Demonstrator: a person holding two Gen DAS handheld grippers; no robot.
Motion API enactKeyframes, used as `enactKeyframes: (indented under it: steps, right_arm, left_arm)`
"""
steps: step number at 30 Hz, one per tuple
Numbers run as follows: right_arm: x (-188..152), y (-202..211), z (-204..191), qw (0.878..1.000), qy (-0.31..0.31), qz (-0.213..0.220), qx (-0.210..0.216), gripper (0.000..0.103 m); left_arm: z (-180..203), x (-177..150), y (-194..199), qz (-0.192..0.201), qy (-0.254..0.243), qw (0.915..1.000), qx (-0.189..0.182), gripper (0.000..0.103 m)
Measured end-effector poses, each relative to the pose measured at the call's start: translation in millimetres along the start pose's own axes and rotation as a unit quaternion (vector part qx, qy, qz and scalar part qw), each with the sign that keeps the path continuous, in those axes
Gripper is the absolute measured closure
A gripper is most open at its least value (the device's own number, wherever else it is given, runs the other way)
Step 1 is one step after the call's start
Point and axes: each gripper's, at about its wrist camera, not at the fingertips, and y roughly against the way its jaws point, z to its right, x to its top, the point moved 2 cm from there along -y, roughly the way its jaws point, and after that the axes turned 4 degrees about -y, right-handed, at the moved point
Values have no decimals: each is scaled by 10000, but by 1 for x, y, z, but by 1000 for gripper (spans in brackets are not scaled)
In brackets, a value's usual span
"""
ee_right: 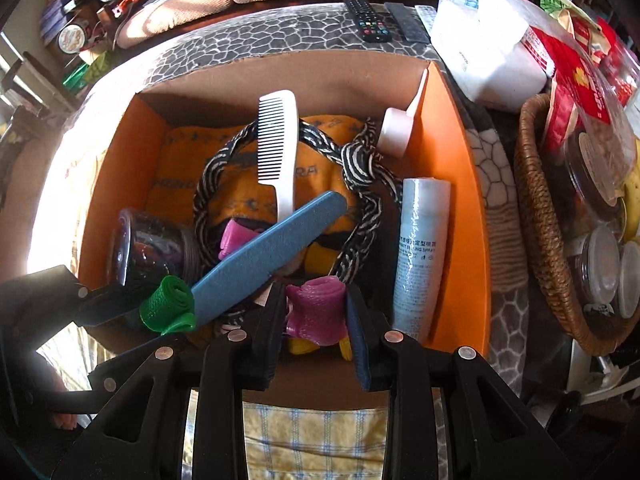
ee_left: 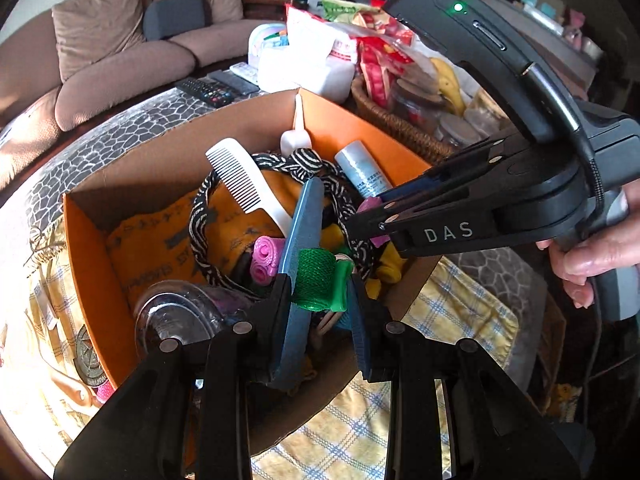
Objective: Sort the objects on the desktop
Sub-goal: 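Carry both rollers over the orange box and open both tools, then withdraw from the box and move the right tool toward the spiral hairbrush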
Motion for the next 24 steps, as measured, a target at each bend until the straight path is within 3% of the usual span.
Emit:
enactKeyframes:
  steps: [10,20,24]
  right_arm:
    - [2,-8,4,9998,-99,79,159,71]
    - [4,10,-2,9995,-121,250,126,60]
    - [4,18,-8,9994,-90,313,77,50]
  left_arm:
    - [7,2,-19,-165,-23,9997,171,75]
    - [-1,2,8,5,-19,9995,301,74]
    - [-11,4,28,171,118,9990,388,59]
